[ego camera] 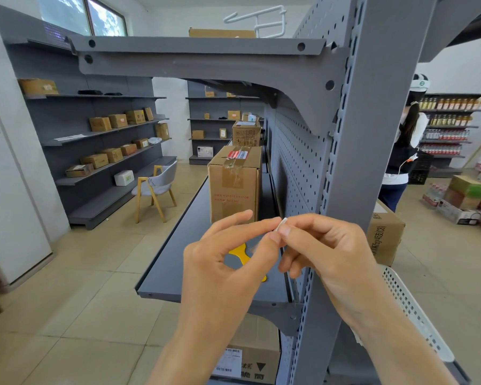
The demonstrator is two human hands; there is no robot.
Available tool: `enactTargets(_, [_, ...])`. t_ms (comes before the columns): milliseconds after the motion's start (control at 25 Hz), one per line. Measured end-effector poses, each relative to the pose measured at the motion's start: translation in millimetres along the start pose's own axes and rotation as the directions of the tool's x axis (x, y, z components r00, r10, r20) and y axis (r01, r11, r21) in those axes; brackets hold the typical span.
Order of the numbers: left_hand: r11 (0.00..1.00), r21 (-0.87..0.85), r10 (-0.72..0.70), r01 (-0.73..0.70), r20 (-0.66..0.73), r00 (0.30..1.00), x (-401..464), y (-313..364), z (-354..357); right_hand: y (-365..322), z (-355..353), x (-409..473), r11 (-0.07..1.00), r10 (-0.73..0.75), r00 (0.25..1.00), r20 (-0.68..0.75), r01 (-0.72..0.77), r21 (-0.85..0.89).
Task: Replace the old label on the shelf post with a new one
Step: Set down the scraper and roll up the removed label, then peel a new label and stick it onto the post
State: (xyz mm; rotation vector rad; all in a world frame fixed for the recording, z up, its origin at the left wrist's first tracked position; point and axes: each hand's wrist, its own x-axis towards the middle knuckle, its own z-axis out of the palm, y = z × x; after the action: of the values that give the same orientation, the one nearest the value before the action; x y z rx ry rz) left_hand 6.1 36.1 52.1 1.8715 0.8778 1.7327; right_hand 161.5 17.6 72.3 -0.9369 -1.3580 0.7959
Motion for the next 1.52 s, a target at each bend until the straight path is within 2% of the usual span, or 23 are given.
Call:
enactTargets(160, [1.000, -0.016, -0.021, 0.021, -0.001, 1.000, 1.8, 5.0, -1.1, 0.4, 1.7, -0.8, 0.998, -0.045, 0.999, 0.011, 0.045, -0.054])
enactTargets(360, [0.960, -0.158, -0.222, 0.232, 0.075, 0.972, 6.6, 8.6, 0.3, 5.3, 3.4, 0.8, 0.989, -0.087, 0.996, -0.023, 0.083, -0.123])
enactTargets(440, [0.948, -0.166, -0.259, 0.272, 0.095, 0.961, 9.1, 9.0, 1.4, 5.2, 4.2, 1.1, 0.985, -0.104, 0.994, -0.024, 0.100, -0.142])
enactTargets(600, [0.970, -0.092, -0.218, 0.225, 0.079, 0.973, 9.1, 7.6, 4.6, 3.8, 0.0, -1.9, 0.978, -0.141, 0.990, -0.028, 0.134, -0.162])
enactTargets(1000, [0.969, -0.151, -0.189, 0.194, 0.048, 0.981, 16.8, 14.1, 18.7, -5.2, -25.9, -14.6, 0.961, -0.228, 0.963, -0.145, 0.199, -0.193])
enactTargets(1320, [0.947, -0.220, -0.222, 0.235, 0.082, 0.971, -3.4, 12.8, 55.9, -8.6, -74.0, -41.6, 0.975, -0.159, 0.938, -0.309, 0.101, -0.196])
enactTargets(1520, [0.948, -0.224, -0.206, 0.226, 0.112, 0.972, -22.5, 21.6, 94.7, -2.2, -138.7, -59.2, 0.984, -0.089, 0.891, -0.446, 0.008, -0.180])
